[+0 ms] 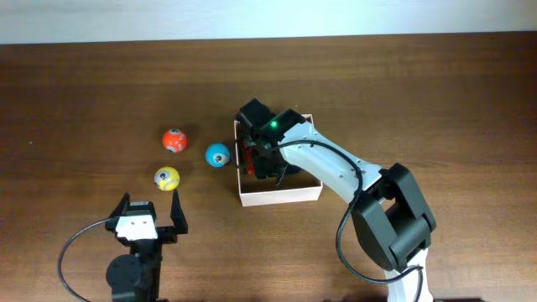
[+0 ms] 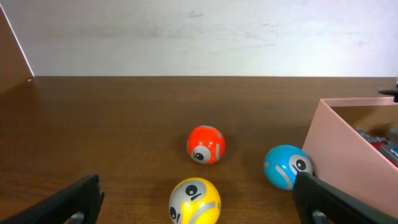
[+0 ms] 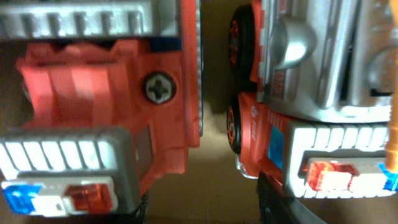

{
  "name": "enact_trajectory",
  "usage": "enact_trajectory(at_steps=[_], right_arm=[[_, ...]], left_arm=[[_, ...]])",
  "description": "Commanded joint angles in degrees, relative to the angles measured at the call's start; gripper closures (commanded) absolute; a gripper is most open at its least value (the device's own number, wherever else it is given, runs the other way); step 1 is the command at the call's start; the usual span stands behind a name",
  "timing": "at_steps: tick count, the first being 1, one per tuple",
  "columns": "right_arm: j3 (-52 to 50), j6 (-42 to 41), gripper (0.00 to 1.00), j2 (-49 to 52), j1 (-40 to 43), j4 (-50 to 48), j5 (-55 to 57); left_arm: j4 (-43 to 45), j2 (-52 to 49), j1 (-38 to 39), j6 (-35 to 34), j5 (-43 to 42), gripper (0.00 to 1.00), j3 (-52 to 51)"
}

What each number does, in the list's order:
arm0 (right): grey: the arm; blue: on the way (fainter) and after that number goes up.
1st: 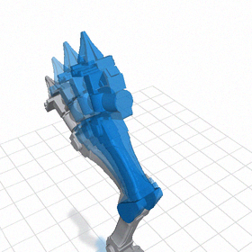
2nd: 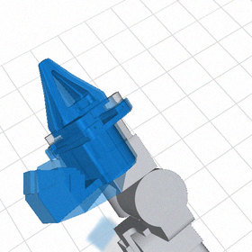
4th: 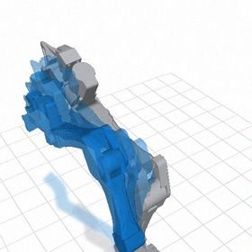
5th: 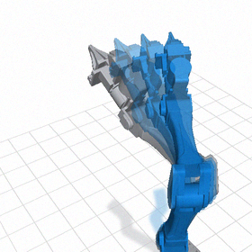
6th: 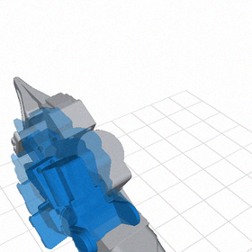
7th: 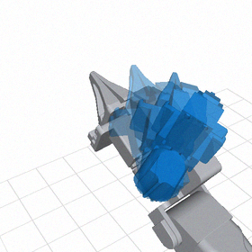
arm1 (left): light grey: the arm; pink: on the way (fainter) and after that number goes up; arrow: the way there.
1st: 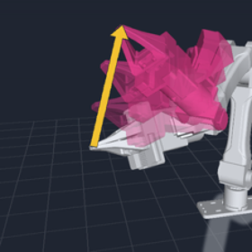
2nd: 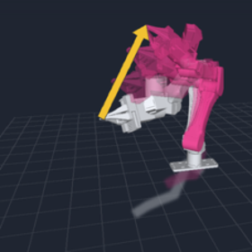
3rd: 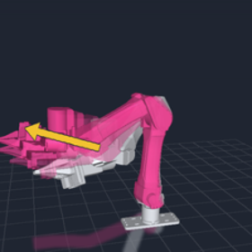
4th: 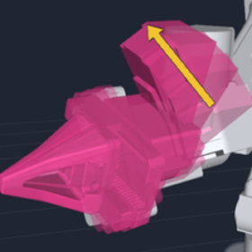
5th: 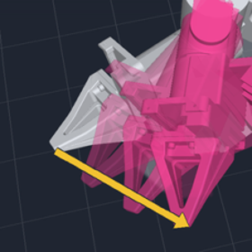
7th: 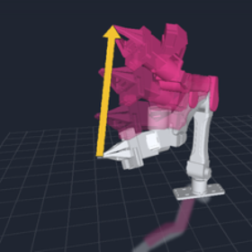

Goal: Pack container
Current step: 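Push the two trucks toward the box's left side with right gripper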

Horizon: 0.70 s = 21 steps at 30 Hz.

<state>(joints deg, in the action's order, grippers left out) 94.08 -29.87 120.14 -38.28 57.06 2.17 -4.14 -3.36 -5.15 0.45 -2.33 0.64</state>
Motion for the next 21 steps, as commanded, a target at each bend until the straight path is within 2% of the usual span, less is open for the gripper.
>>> enact_trajectory(at_steps=[1,21], right_arm=[[-0.3,-0.7,0.5,0.3,0.2,-1.9,1.7],[-0.3,-0.7,0.49,0.3,0.9,-4.6,2.9]], left_arm=[[-0.5,0.3,0.2,1.1,0.2,0.01,-0.1],[-0.4,0.3,0.2,1.1,0.2,0.01,-0.1]])
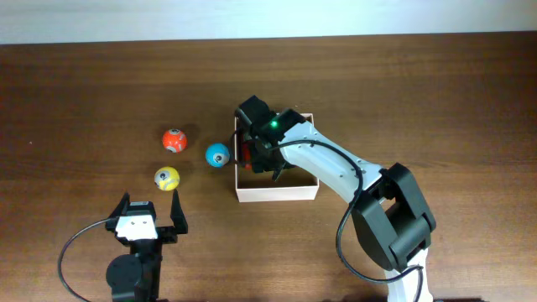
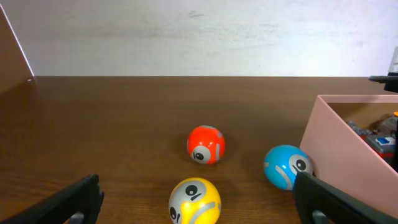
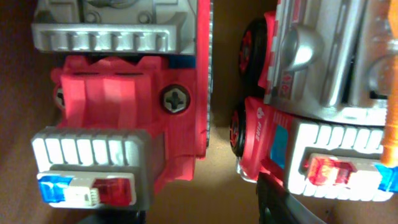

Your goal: Pack container

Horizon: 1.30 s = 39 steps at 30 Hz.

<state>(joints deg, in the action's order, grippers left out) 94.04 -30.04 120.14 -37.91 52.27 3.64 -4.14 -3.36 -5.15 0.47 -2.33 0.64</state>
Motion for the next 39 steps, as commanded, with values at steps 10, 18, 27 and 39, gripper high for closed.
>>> enact_trajectory(at_steps=[10,18,27,39], right_arm=[[2.9,-1.6,0.49,0.1,0.5,4.4,0.9],[10.2,-0.6,0.44,-0.5,0.4,11.3,-0.4],[22.3,4.2,0.24,-1.7,2.4,18.4,2.4],[34.8,7.5,0.0,-1.8,21.5,31.1,9.3]], left_arm=[[-0.4,0.3,0.2,1.1,0.2,0.01,-0.1],[-0.4,0.3,0.2,1.1,0.2,0.01,-0.1],[-0.4,0.3,0.2,1.1,0.2,0.01,-0.1],[-0.4,0.3,0.2,1.1,0.2,0.01,-0.1]])
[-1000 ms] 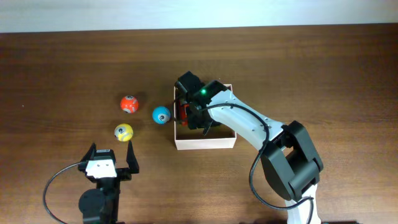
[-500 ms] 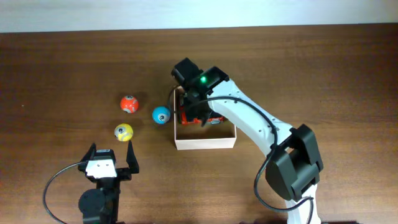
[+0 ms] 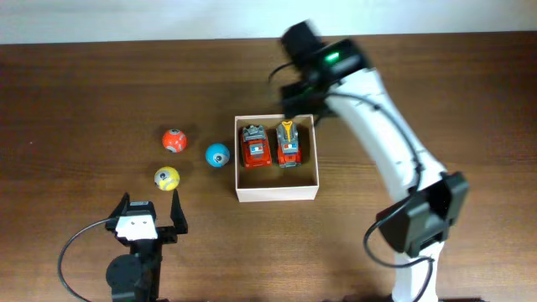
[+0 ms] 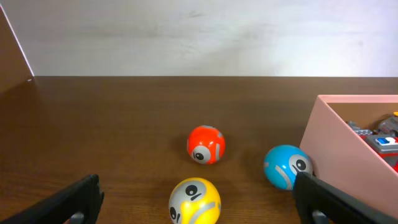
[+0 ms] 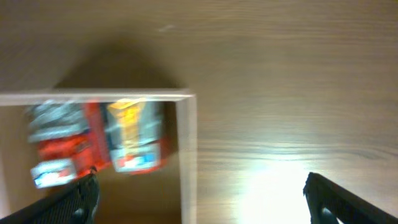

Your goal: Pack container

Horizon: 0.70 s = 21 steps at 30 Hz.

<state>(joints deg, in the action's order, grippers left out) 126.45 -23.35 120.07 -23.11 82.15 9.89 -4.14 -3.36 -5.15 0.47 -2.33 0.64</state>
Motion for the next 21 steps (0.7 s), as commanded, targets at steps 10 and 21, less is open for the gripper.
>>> enact_trajectory(at_steps=[10,21], right_arm=[[2.4,0.6,0.01,-1.7,33.6,3.0,0.3],[2.4,0.4,0.01,-1.7,46.1,4.0,-0.8]], left_arm=[[-0.4,0.3,0.2,1.1,0.2,0.01,-0.1],[-0.4,0.3,0.2,1.1,0.2,0.01,-0.1]])
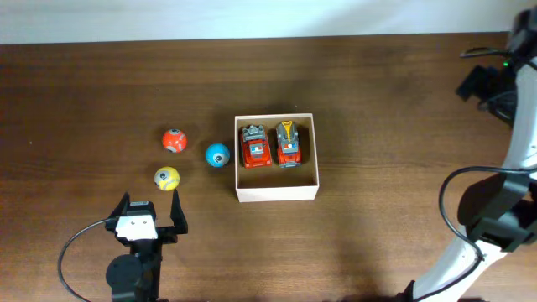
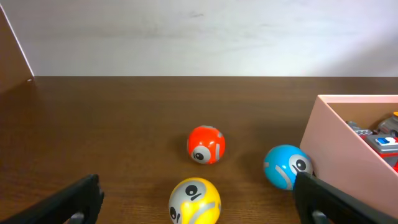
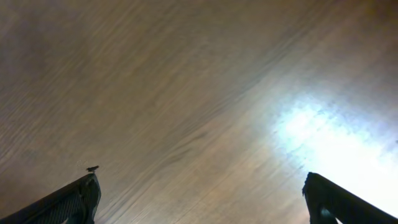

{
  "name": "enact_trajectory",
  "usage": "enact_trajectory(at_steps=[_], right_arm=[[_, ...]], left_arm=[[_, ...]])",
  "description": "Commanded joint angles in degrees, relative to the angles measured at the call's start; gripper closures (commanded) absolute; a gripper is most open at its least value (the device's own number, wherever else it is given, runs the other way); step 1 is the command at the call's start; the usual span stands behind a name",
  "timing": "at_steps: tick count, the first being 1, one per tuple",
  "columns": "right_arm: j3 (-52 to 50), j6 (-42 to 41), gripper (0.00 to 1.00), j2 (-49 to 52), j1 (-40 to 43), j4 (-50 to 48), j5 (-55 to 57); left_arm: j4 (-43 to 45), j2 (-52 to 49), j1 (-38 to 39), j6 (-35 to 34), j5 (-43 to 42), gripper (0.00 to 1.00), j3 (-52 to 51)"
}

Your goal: Pack container

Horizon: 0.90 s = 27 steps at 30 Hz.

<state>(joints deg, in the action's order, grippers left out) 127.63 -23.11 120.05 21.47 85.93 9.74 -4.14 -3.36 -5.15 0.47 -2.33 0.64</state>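
Observation:
A white box (image 1: 277, 195) stands mid-table with two red toy trucks, one (image 1: 253, 145) on the left and one (image 1: 289, 144) on the right, side by side inside. To its left lie a blue ball (image 1: 217, 154), an orange ball (image 1: 174, 140) and a yellow ball (image 1: 167, 178). My left gripper (image 1: 151, 207) rests open just in front of the yellow ball (image 2: 194, 200), its fingers (image 2: 79, 198) wide apart. Over bare wood at the table's far right, my right gripper (image 1: 472, 71) hangs open and empty.
The box's pink-looking near wall (image 2: 342, 162) rises at the right of the left wrist view, the blue ball (image 2: 287, 166) touching or nearly touching it. The right wrist view shows only wood grain (image 3: 186, 112) with a bright glare patch.
My right gripper has moved from above the box's far edge to the far right edge of the table. The box, trucks, balls and left gripper are where they were.
My right gripper was low inside the box, close over the two trucks. It then stood slightly higher over them. Later it was above the box's far rim with both trucks left lying inside, and now it is far off to the right.

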Motion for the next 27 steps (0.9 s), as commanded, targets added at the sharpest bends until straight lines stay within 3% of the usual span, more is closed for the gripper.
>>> enact_trajectory(at_steps=[1,15,21,27], right_arm=[[1.2,0.2,0.01,-1.7,1.8,0.3,-0.7],[1.2,0.2,0.01,-1.7,2.2,1.4,-0.7],[1.2,0.2,0.01,-1.7,2.2,1.3,-0.7],[1.2,0.2,0.01,-1.7,2.2,1.3,-0.7]], left_arm=[[-0.4,0.3,0.2,1.1,0.2,0.01,-0.1],[-0.4,0.3,0.1,1.1,0.7,0.01,-0.1],[3.2,0.3,0.1,0.8,-5.6,0.01,0.0],[-2.2,-4.2,0.1,0.2,-4.8,0.01,8.1]])
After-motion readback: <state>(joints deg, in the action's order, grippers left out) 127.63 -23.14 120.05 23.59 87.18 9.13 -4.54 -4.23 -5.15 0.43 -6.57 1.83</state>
